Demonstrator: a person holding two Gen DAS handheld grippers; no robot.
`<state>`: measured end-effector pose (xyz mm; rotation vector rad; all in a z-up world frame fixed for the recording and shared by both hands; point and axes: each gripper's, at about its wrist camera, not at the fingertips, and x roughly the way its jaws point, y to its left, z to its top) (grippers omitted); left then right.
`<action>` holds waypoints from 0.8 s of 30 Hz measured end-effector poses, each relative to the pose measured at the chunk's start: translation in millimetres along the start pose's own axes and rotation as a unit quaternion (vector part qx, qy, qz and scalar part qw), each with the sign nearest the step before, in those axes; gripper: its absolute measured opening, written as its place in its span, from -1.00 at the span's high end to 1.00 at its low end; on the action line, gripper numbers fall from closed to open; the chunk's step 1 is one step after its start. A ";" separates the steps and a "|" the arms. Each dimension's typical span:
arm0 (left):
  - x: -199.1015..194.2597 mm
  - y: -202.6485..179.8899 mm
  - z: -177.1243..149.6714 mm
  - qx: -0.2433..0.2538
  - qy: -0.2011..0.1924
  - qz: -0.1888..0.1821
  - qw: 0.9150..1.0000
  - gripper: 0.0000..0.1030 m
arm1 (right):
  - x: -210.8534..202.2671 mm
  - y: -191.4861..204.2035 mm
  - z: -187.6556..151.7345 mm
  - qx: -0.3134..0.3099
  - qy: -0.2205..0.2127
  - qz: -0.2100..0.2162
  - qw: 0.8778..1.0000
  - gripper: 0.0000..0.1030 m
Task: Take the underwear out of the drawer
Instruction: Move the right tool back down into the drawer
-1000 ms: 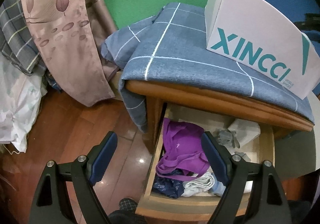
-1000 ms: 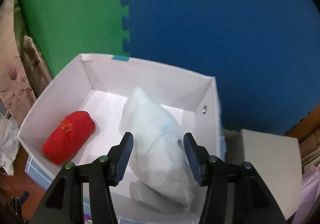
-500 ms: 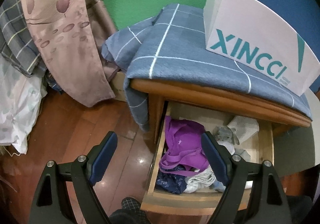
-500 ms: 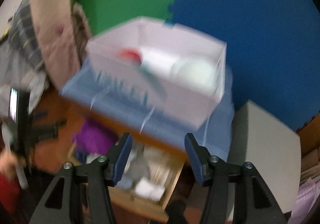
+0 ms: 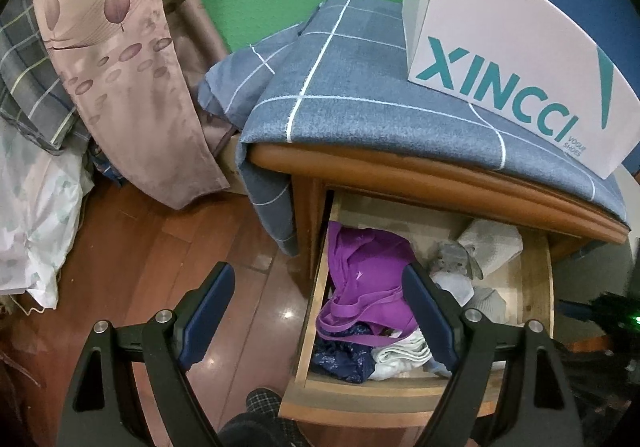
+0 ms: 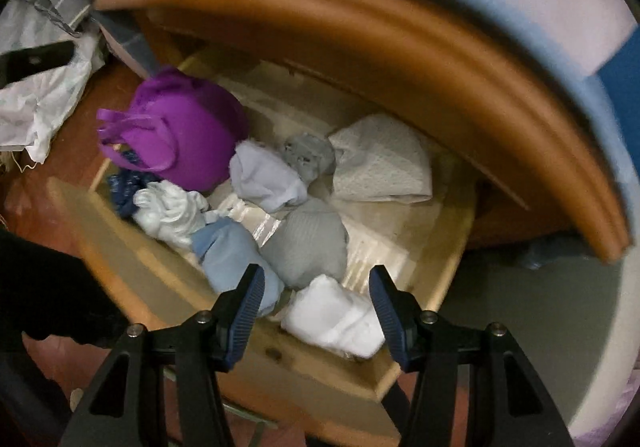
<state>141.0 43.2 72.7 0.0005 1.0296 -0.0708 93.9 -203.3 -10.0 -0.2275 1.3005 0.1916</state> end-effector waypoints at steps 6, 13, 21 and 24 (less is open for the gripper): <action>6.7 -4.6 -3.9 0.015 0.010 0.001 1.000 -0.61 | 46.2 1.3 8.8 -0.013 0.029 -0.004 0.999 -0.08; 12.3 -6.5 -5.9 0.016 0.023 0.001 1.000 -0.61 | 82.2 6.6 14.5 -0.034 0.057 -0.007 0.998 -0.08; 17.1 -10.0 -7.7 0.023 0.033 0.003 0.999 -0.61 | 99.8 7.7 27.8 -0.061 0.084 -0.019 0.994 -0.09; 16.9 -10.6 -7.8 0.026 0.032 0.005 0.999 -0.61 | 105.9 7.9 31.1 -0.069 0.090 -0.023 0.993 -0.09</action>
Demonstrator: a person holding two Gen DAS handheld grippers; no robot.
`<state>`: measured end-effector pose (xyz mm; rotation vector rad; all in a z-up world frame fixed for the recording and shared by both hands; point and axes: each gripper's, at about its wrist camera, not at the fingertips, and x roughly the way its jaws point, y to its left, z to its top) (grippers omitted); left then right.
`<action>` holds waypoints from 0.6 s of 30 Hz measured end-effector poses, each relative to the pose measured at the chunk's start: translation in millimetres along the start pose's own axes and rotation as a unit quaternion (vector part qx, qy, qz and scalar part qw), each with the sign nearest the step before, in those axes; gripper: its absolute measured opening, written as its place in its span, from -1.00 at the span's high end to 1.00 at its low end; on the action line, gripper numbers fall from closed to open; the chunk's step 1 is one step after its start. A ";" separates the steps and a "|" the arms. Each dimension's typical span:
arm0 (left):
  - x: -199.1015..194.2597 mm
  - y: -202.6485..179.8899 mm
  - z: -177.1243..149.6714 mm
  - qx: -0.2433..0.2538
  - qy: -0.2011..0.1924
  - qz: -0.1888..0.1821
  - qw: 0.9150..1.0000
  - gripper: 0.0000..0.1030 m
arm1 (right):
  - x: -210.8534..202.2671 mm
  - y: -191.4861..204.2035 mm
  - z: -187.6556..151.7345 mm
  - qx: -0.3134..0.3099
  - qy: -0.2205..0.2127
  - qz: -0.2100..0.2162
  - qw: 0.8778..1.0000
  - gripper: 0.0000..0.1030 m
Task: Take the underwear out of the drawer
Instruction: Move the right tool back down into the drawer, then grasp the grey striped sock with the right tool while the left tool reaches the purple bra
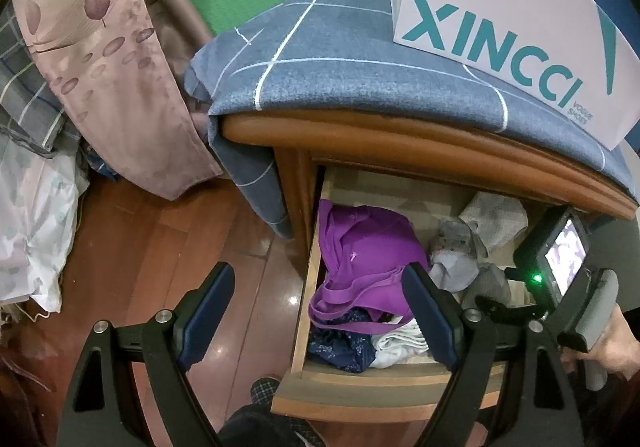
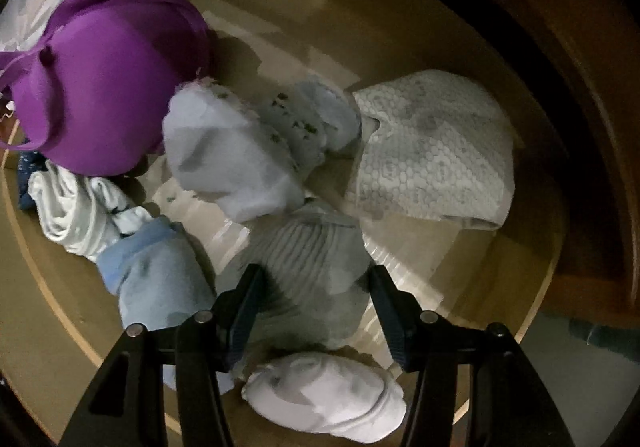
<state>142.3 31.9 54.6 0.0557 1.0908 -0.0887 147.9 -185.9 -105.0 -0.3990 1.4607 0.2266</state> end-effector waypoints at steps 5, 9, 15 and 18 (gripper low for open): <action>3.2 1.3 -0.1 -0.003 0.007 0.000 1.000 -0.61 | 3.1 1.6 3.6 -0.009 0.004 -0.004 1.000 -0.09; 3.6 6.5 1.5 -0.016 0.009 -0.013 1.000 -0.61 | 6.9 6.1 9.0 -0.013 0.013 -0.005 1.000 -0.09; 6.6 16.0 2.2 -0.038 0.013 -0.012 0.999 -0.61 | 14.4 -0.2 25.1 -0.019 0.022 -0.004 1.000 -0.09; 9.1 14.5 2.3 -0.034 0.018 -0.011 0.999 -0.61 | 14.3 -2.0 24.3 -0.021 0.020 -0.001 1.000 0.00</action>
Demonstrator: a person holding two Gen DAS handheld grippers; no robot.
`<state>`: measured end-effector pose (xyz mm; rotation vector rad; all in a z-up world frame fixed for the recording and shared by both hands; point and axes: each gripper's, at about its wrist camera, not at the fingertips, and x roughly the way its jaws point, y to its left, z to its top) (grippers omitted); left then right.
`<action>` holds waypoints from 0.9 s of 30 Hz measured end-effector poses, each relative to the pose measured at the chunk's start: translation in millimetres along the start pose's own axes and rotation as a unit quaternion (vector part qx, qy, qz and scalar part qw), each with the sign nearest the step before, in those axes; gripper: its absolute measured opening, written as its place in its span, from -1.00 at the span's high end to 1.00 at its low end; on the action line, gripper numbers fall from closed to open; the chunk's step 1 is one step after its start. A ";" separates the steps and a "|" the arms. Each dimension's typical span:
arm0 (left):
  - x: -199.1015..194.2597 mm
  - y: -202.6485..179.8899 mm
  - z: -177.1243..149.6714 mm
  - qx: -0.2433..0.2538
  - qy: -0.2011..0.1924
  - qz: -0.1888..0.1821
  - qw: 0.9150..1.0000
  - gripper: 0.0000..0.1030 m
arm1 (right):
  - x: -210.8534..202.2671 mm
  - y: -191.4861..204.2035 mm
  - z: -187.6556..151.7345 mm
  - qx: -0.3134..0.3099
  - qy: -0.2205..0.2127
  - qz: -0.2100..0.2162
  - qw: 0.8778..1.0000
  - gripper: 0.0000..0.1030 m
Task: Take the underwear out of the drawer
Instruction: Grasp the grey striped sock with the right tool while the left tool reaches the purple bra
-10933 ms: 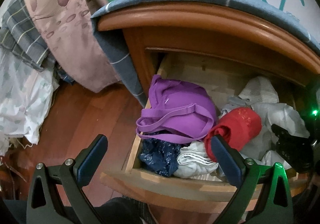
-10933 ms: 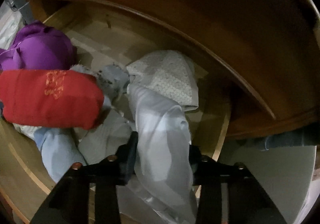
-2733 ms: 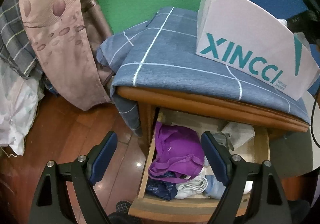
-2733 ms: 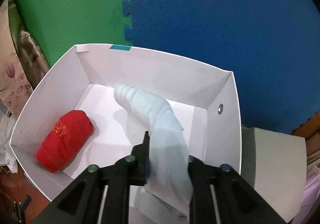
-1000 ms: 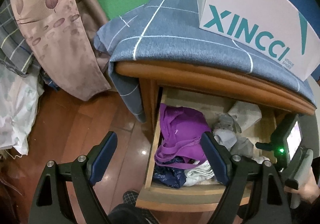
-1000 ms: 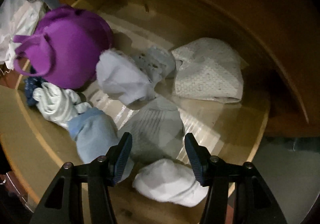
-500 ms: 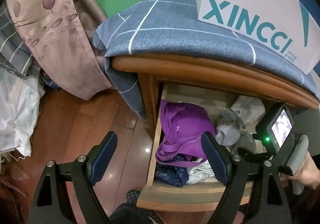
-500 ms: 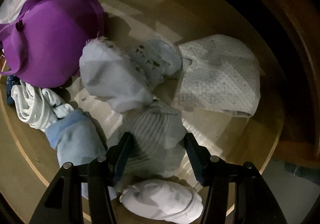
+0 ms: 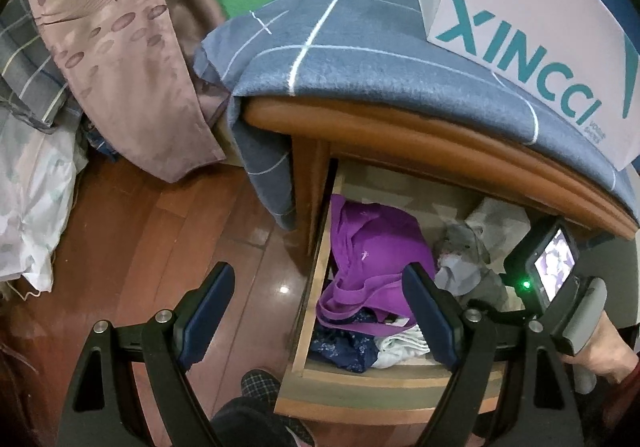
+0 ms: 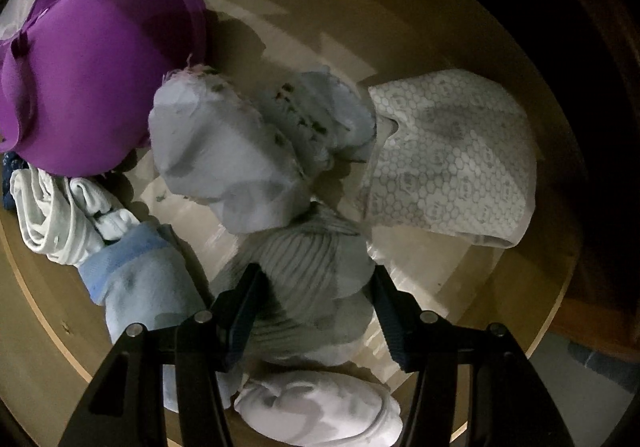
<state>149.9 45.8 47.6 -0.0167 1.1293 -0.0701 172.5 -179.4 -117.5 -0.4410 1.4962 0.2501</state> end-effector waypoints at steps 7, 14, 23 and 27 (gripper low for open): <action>6.5 -1.5 -0.6 0.000 0.015 -0.011 1.000 -0.61 | -9.2 -1.2 -8.2 0.000 -0.016 0.002 1.000 0.36; 15.2 2.4 -1.9 -0.013 0.034 -0.026 0.999 -0.61 | -37.5 -9.5 -20.6 0.025 -0.046 0.001 0.999 0.43; 20.7 -8.9 -4.8 0.002 0.044 -0.033 0.998 -0.61 | -87.7 -35.3 -57.5 0.109 -0.123 0.034 0.986 0.44; 26.2 -15.1 -7.0 0.008 0.053 -0.040 0.998 -0.64 | -110.3 -40.0 -81.5 0.163 -0.175 0.052 0.970 0.44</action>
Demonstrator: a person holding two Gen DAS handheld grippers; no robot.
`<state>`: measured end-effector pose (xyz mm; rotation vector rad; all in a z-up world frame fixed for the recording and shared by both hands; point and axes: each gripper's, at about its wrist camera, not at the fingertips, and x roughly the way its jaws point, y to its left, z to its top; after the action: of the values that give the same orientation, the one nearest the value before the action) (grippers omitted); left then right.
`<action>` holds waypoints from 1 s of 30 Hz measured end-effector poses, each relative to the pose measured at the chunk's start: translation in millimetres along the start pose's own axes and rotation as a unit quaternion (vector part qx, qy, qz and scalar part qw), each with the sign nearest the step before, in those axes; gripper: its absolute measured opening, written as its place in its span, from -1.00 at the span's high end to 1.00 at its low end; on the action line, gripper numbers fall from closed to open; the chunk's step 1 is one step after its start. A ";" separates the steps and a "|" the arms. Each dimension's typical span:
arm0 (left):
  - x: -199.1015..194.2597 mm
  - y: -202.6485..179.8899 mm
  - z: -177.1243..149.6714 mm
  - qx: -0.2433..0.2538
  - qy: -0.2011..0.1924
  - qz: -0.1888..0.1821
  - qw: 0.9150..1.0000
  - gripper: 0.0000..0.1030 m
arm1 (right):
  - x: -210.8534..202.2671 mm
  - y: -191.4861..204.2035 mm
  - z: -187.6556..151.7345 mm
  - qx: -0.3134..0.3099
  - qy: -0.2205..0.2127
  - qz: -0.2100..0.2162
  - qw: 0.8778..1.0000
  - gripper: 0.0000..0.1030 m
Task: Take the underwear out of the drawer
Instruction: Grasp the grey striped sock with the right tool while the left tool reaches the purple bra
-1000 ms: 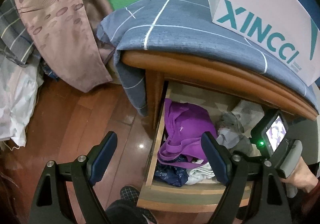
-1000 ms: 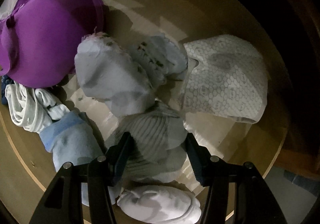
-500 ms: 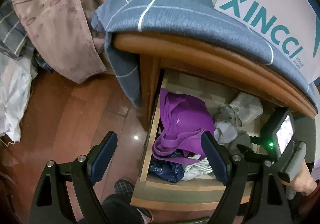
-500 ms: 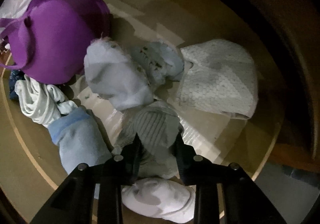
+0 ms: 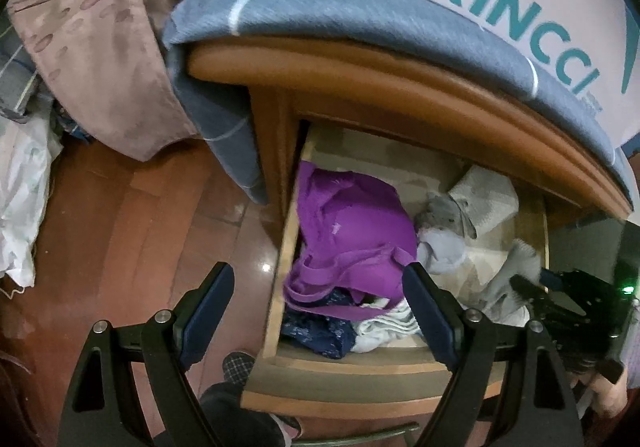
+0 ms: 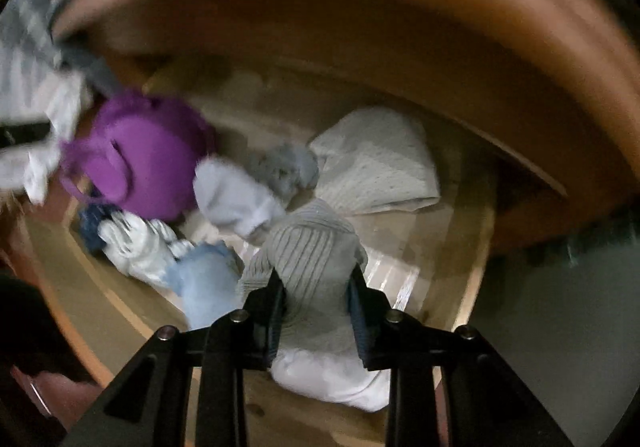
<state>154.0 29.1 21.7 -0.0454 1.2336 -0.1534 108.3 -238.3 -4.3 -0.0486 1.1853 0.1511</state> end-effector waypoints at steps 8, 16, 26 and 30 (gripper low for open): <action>25.0 -12.8 -6.9 -0.017 0.056 -0.041 0.997 -0.83 | 1.1 -4.3 -43.2 0.078 -0.031 0.067 0.994 0.44; 47.6 -22.1 -13.3 -0.044 0.080 -0.035 0.995 -0.90 | 15.6 -3.3 -51.3 0.098 -0.035 0.069 0.992 0.44; 69.0 -25.1 3.6 -0.111 0.034 -0.024 0.993 -0.85 | -1.6 -13.1 -52.9 0.121 -0.059 0.094 0.986 0.44; 67.5 -29.5 8.2 -0.119 0.010 -0.017 0.993 -0.63 | -2.7 -13.3 -53.8 0.118 -0.059 0.100 0.986 0.44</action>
<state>180.7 -10.0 -35.4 -0.2732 1.2659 -0.0346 59.7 -258.1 -22.6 0.2855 1.0809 0.1862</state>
